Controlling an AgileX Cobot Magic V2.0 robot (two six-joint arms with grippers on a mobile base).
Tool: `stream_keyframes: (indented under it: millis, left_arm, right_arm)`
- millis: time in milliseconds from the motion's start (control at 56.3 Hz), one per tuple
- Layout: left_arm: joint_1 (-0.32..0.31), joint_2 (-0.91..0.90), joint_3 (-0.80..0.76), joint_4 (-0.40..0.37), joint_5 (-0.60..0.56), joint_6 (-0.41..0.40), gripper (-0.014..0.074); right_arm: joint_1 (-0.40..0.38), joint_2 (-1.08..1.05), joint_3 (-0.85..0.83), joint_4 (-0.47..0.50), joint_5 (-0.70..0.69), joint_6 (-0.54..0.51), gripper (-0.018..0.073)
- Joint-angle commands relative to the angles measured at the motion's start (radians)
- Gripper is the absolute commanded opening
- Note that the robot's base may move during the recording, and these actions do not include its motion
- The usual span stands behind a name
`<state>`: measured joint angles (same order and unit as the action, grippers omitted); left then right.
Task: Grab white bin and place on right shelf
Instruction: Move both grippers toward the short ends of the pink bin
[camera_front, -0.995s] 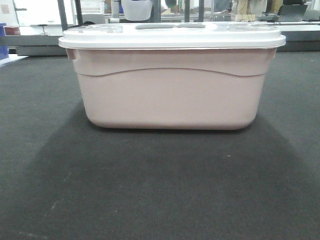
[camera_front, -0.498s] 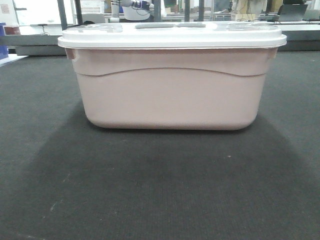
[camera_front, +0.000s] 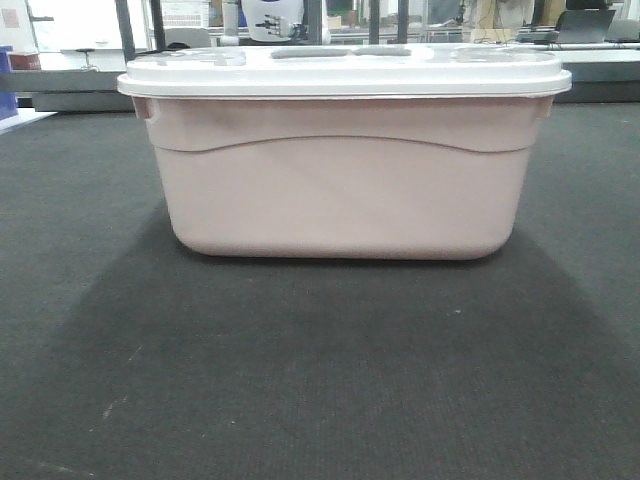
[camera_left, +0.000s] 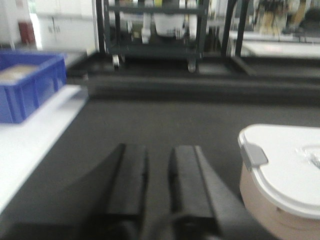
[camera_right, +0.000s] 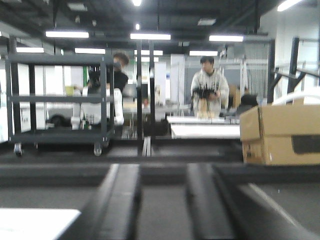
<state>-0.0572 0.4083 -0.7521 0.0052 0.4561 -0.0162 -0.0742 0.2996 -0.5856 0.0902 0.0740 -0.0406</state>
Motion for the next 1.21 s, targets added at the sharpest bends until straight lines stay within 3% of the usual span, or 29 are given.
stream_keyframes:
  millis: [0, 53, 213, 355, 515, 658, 746, 871, 942, 1066, 1120, 1191]
  left_arm:
    - [-0.012, 0.089, -0.058, -0.067, -0.042, -0.003, 0.0283]
    - [-0.022, 0.126, -0.061, -0.099, -0.044, -0.003, 0.0372]
    - [-0.062, 0.232, -0.066, -0.188, -0.046, -0.003, 0.0549]
    - [-0.079, 0.321, -0.135, -0.263, -0.013, -0.003, 0.0556]
    - [-0.08, 0.485, -0.327, -0.303, 0.152, 0.003, 0.0555]
    - [-0.08, 0.677, -0.523, -0.343, 0.352, 0.118, 0.0555]
    - [-0.052, 0.776, -0.617, -0.406, 0.429, 0.201, 0.0554]
    - [0.034, 0.875, -0.682, -0.571, 0.484, 0.342, 0.0554]
    - [0.104, 0.928, -0.685, -0.715, 0.514, 0.464, 0.0554]
    - [0.229, 1.031, -0.685, -0.982, 0.623, 0.62, 0.0554]
    - [0.267, 1.077, -0.685, -1.11, 0.676, 0.684, 0.0554]
    - [0.302, 1.133, -0.688, -1.225, 0.734, 0.734, 0.0554]
  right_arm:
    - [-0.004, 0.096, -0.059, -0.001, -0.045, 0.0, 0.0604]
    - [-0.004, 0.135, -0.071, -0.001, -0.034, 0.0, 0.0652]
    - [-0.004, 0.245, -0.107, 0.003, 0.018, 0.0, 0.0628]
    - [-0.004, 0.326, -0.183, 0.051, 0.127, 0.0, 0.0628]
    - [-0.004, 0.455, -0.333, 0.158, 0.316, 0.0, 0.0628]
    - [-0.006, 0.585, -0.486, 0.265, 0.452, 0.0, 0.0627]
    - [-0.009, 0.672, -0.587, 0.31, 0.551, 0.0, 0.0627]
    - [-0.03, 0.796, -0.721, 0.332, 0.723, -0.028, 0.0627]
    - [-0.058, 0.851, -0.767, 0.383, 0.786, -0.086, 0.0627]
    - [-0.155, 0.93, -0.784, 0.603, 0.841, -0.253, 0.0627]
    - [-0.208, 0.976, -0.784, 0.734, 0.895, -0.342, 0.0627]
    - [-0.274, 1.031, -0.784, 0.896, 0.992, -0.461, 0.0627]
